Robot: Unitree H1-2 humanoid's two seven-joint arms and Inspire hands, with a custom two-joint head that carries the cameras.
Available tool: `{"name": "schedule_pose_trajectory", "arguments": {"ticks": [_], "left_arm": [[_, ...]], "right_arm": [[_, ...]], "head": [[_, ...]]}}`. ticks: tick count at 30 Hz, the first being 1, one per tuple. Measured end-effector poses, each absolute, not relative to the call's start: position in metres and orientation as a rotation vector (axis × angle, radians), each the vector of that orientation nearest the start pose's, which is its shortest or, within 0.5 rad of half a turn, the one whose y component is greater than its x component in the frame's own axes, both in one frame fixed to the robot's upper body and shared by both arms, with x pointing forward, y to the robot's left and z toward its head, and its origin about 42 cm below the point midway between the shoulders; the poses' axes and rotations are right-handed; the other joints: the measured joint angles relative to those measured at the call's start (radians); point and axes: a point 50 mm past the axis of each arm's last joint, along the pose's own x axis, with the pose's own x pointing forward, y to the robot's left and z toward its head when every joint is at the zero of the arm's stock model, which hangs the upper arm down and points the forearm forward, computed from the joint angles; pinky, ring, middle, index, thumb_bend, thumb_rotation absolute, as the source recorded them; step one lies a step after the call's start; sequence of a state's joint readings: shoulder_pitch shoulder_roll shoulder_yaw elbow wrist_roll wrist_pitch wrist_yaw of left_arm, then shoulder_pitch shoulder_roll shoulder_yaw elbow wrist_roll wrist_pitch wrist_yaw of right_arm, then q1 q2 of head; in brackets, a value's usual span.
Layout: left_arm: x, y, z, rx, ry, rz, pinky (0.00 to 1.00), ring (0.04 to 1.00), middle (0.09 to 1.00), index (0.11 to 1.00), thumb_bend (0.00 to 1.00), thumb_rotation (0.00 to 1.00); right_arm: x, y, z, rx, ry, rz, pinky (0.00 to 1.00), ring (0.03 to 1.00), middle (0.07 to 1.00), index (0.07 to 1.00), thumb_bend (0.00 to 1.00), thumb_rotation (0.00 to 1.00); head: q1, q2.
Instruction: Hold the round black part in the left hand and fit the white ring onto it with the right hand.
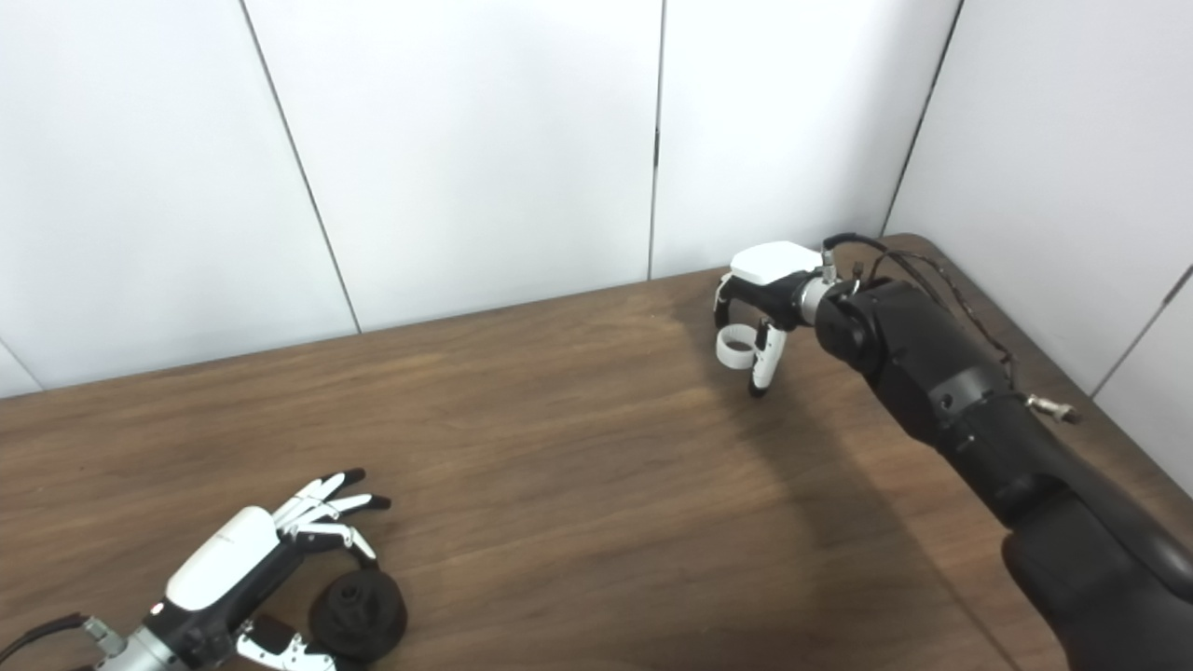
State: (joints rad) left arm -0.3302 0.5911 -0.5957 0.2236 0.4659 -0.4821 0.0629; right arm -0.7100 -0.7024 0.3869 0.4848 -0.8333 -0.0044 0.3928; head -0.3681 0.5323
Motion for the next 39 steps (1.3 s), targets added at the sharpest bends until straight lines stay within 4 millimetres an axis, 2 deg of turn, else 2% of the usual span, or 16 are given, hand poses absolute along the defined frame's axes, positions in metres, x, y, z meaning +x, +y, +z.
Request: {"name": "schedule_pose_trajectory", "arguments": {"ticks": [28,34,35,36,37,39], "left_arm": [[0.3412,0.2566,0.1275,1.027,-0.492,-0.731,1.0,1.0,0.884,0.482,0.53,0.06],[0.3412,0.2566,0.1275,1.027,-0.492,-0.731,1.0,1.0,0.883,0.482,0.52,0.06],[0.3411,0.2566,0.1275,1.027,-0.492,-0.731,1.0,1.0,0.882,0.482,0.52,0.06],[0.341,0.2564,0.1274,1.026,-0.492,-0.731,1.0,1.0,0.88,0.482,0.52,0.06],[0.3409,0.2563,0.1273,1.026,-0.492,-0.731,1.0,1.0,0.881,0.482,0.52,0.06],[0.3409,0.2561,0.1275,1.025,-0.493,-0.731,1.0,1.0,0.885,0.482,0.53,0.06]], "right_arm": [[0.4693,-0.3821,0.2499,-1.665,0.165,0.32,0.98,1.0,0.919,0.705,0.93,0.19],[0.4693,-0.382,0.2498,-1.665,0.164,0.32,0.96,1.0,0.891,0.673,0.91,0.17],[0.4694,-0.382,0.2497,-1.665,0.164,0.32,0.96,1.0,0.878,0.643,0.88,0.17],[0.4694,-0.3819,0.2496,-1.666,0.162,0.319,0.97,1.0,0.855,0.552,0.67,0.15],[0.4696,-0.3819,0.2493,-1.667,0.159,0.315,0.97,0.998,0.841,0.52,0.6,0.15],[0.4703,-0.3815,0.2483,-1.67,0.145,0.304,0.95,0.98,0.812,0.493,0.55,0.14]], "head": [[0.0,-0.003],[-0.005,-0.003],[-0.002,-0.002],[-0.002,-0.002],[-0.002,-0.002],[0.002,0.0]]}}
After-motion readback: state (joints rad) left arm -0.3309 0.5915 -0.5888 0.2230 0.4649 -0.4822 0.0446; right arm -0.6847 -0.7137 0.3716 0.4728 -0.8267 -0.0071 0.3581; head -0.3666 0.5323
